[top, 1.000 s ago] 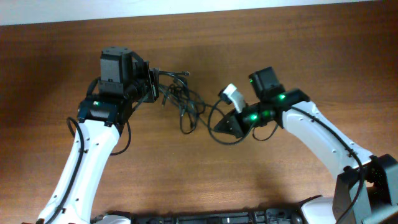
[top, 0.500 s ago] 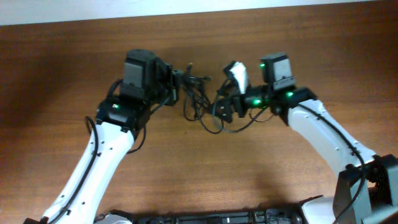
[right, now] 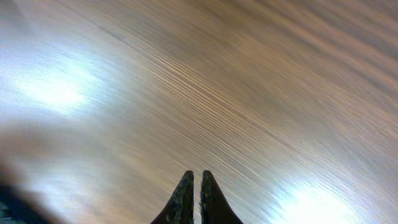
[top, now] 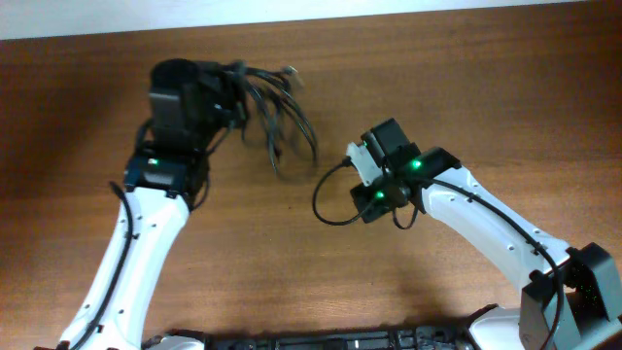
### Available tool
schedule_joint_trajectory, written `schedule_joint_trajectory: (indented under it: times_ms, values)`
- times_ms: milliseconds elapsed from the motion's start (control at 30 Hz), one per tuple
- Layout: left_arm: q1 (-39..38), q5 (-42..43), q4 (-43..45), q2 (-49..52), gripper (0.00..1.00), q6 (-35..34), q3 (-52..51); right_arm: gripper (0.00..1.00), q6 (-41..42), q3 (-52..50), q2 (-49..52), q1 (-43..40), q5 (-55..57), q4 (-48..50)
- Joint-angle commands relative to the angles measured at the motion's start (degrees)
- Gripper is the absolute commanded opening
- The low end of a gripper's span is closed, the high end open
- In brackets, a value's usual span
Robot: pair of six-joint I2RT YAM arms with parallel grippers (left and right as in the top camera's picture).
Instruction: Untangle cables
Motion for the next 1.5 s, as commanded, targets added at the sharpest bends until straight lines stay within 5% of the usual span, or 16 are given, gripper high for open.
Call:
schedule_joint_trajectory:
  times_ms: [0,33,133,267,367,467,567,700,800,900,933,967,1033,1167,1267,1467]
  values:
    - [1.8,2.1,0.3,-0.7,0.0,10.7,1.0,0.04,1.1,-0.5,0.0,-2.4,11.5,0.2]
    - [1.7,4.0,-0.3,-0.7,0.0,15.2,1.0,0.04,2.4,-0.5,0.0,-3.7,11.7,0.5]
    - [0.4,14.8,-5.9,-0.6,0.0,36.2,1.0,0.3,8.0,-0.5,0.0,-11.1,11.6,1.4]
    - [-5.2,24.1,-9.3,-0.5,0.07,59.2,1.0,0.32,8.7,-0.5,0.0,-19.1,4.7,1.7]
    - [-8.8,32.0,-11.5,-0.5,0.02,68.1,1.0,0.34,8.7,-0.5,0.0,-25.1,-1.6,1.7]
    - [-10.8,49.5,4.1,-0.5,0.0,71.0,1.0,0.34,8.7,-0.5,0.0,-30.0,-3.3,1.4]
    - [-10.6,42.0,-4.2,-0.1,0.0,77.4,0.9,0.34,8.6,-0.5,0.0,-33.7,-5.6,-1.1]
    - [-10.6,4.3,-28.7,4.8,0.15,77.8,0.9,0.35,8.4,-0.5,0.0,-34.8,-5.6,-1.7]
    - [-10.6,-5.9,-34.7,8.6,0.27,77.6,0.9,0.36,8.4,-0.5,0.0,-34.8,-5.6,-1.7]
    - [-10.6,-14.8,-37.8,11.9,0.17,69.0,0.9,0.41,8.4,-0.5,0.0,-34.8,-5.8,-1.9]
    - [-10.6,-15.8,-37.9,12.3,0.3,65.7,0.9,0.43,8.4,-0.5,0.0,-34.8,-5.8,-2.2]
    - [-10.6,-14.7,-36.8,12.5,0.69,62.3,0.9,0.45,8.4,-0.5,0.0,-34.8,-5.8,-2.6]
    - [-10.6,-8.4,-34.0,12.5,0.87,62.2,0.9,0.49,8.4,-0.5,0.0,-34.8,-5.8,-2.4]
    - [-11.3,13.4,-19.9,12.9,0.91,70.4,0.9,0.56,7.7,-0.4,0.0,-34.9,-3.3,-1.0]
    - [-13.6,13.6,-14.3,14.5,0.92,70.1,0.9,0.67,9.2,1.7,0.0,-37.6,5.2,-3.8]
    - [-21.7,15.2,9.0,27.8,0.8,67.0,1.0,0.67,8.6,4.8,-0.4,-43.0,-6.0,-10.1]
